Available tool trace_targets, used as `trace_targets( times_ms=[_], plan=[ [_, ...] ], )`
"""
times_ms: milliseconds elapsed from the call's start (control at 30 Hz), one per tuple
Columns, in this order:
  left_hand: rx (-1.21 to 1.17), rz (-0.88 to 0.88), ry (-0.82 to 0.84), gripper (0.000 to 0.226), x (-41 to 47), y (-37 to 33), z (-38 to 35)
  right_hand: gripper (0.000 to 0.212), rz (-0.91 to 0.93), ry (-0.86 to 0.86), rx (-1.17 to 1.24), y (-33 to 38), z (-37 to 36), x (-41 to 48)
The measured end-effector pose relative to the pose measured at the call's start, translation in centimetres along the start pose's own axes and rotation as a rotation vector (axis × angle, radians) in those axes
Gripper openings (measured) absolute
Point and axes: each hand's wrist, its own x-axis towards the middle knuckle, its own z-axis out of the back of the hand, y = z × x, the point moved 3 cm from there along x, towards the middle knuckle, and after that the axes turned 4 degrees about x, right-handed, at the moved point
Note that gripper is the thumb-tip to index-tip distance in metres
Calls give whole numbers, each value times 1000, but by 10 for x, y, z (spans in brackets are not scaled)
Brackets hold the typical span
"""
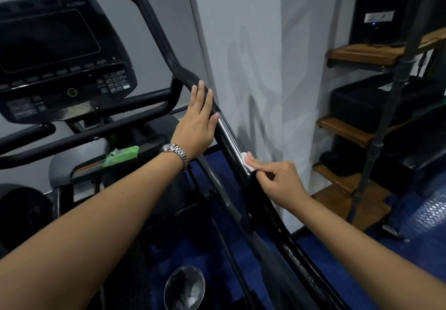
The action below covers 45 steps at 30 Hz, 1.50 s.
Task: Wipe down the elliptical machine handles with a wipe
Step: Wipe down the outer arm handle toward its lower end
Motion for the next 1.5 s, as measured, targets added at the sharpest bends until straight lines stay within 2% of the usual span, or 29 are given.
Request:
trace_targets(
  times_ms=[167, 467, 567, 767, 900, 1067, 1267, 1433, 1500],
  plan=[
    [83, -27, 48, 60, -27, -20, -12, 45, 0, 60, 21, -4, 12, -18],
    [71, 8, 17, 57, -44, -36, -21, 43, -8, 75, 86, -10, 12, -19],
    [61, 14, 4, 57, -43, -40, -20, 36, -51, 41, 134, -8, 13, -7],
    [108, 26, 51, 63, -42, -36, -16, 40, -27, 74, 63, -12, 12, -16],
    [123, 38, 58, 62, -43, -37, -16, 28, -95, 57, 90, -17, 16, -8],
    [119, 43, 66, 60, -43, -37, -15, 39, 101, 75, -46, -6, 8, -9],
    [105, 51, 41, 60, -44, -37, -17, 39, 90, 52, -68, -11, 11, 1],
    [100, 36, 38, 62, -43, -33, -17, 45, 357, 152, -207, -10, 11, -21],
    [95, 32, 35, 60, -42, -34, -16, 43, 370, 129, -234, -17, 20, -20]
  ],
)
